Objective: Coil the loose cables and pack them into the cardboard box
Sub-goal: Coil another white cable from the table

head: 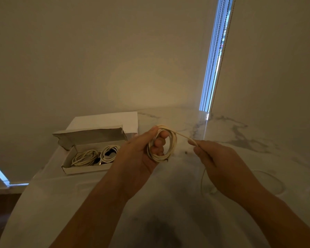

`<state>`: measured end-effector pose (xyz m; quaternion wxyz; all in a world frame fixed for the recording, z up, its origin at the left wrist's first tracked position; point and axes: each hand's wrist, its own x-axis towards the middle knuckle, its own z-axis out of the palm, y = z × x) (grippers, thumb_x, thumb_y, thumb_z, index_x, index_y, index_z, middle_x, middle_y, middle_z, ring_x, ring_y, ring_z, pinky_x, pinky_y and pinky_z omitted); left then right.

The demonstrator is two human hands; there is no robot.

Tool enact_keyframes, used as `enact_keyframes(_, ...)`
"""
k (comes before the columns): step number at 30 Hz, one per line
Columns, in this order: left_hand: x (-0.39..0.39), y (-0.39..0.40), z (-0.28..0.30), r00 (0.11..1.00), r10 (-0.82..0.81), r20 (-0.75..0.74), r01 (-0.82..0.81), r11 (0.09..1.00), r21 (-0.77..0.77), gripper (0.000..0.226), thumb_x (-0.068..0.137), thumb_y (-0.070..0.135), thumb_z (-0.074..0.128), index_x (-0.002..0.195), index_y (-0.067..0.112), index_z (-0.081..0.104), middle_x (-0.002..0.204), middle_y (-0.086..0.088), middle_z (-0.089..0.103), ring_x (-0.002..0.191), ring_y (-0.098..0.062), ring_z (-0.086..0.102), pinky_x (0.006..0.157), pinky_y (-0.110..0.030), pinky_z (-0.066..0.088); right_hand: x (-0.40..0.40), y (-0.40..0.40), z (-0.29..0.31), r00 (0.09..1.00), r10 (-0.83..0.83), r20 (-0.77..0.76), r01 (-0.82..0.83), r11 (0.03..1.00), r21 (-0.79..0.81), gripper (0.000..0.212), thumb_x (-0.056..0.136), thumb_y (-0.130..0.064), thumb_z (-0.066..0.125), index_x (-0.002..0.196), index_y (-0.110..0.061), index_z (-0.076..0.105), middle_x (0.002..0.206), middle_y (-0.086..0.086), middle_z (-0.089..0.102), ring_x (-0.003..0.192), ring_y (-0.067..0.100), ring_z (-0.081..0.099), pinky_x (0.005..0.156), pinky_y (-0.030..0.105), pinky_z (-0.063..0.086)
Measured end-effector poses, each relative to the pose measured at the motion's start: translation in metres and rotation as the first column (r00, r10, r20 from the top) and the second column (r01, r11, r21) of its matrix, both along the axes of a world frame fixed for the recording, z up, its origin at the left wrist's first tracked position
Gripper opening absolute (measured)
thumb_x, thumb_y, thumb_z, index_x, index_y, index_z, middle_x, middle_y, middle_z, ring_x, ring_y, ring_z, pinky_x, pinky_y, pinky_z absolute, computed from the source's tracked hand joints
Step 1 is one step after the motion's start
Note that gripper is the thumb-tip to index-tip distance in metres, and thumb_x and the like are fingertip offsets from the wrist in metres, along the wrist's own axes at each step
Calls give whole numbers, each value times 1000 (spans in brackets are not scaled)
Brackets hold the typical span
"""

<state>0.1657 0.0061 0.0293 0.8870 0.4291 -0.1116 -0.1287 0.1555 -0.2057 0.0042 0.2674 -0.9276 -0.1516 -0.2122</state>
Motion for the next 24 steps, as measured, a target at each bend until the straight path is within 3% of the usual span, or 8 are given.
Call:
enact_keyframes(2,3,1,-2,998,-36,-48,32,997,-68,24,98,22,53,96,3,66,83,-4,57,66,-7,48,61,-18,44,-2,0,3,1000,5,0,-5,1000,-5,18,99,-37,45,104,-43,61,77,-26,56,72,-6,52,65,19,39)
enact_keyframes(6,4,3,-2,993,-59,-105,38,981,-192,27,103,25,43,107,4,60,81,1,52,68,-7,46,67,-17,46,-7,-1,5,999,3,-38,-6,998,-63,30,96,-45,47,118,-37,66,90,-13,69,75,3,58,71,24,47)
enact_keyframes(10,7,11,1,988,-8,-152,-44,941,-337,32,103,24,44,105,1,66,82,1,53,66,-6,48,67,-16,48,-7,0,2,998,11,-69,-18,995,-100,34,96,-44,49,129,-44,57,100,-16,70,79,2,56,72,22,42)
enact_keyframes(12,7,13,3,987,10,-163,-70,927,-369,35,103,23,44,101,0,70,81,1,52,65,-6,49,70,-18,46,-6,1,1,995,27,-91,-35,996,-87,34,97,-44,46,130,-44,56,107,-16,69,93,7,63,79,25,47)
enact_keyframes(15,4,11,5,984,13,-179,-87,908,-409,33,103,22,43,110,-2,66,80,1,52,65,-6,48,84,-20,40,-8,6,0,991,38,-129,-52,993,-104,41,98,-50,38,137,-42,50,126,-19,62,113,7,59,94,25,46)
enact_keyframes(18,3,9,6,979,40,-199,-123,898,-423,34,103,20,42,120,-4,59,81,-1,55,68,-7,52,99,-19,34,-10,10,-1,988,52,-145,-69,991,-118,44,99,-50,35,141,-42,44,132,-19,59,118,8,56,98,24,44)
enact_keyframes(24,5,10,7,975,135,-177,-195,902,-386,43,100,13,48,138,-6,44,97,-7,60,91,-8,56,83,-17,52,-17,21,0,986,77,-148,-108,971,-213,48,101,-47,28,149,-40,29,117,-16,59,100,10,58,87,25,47)
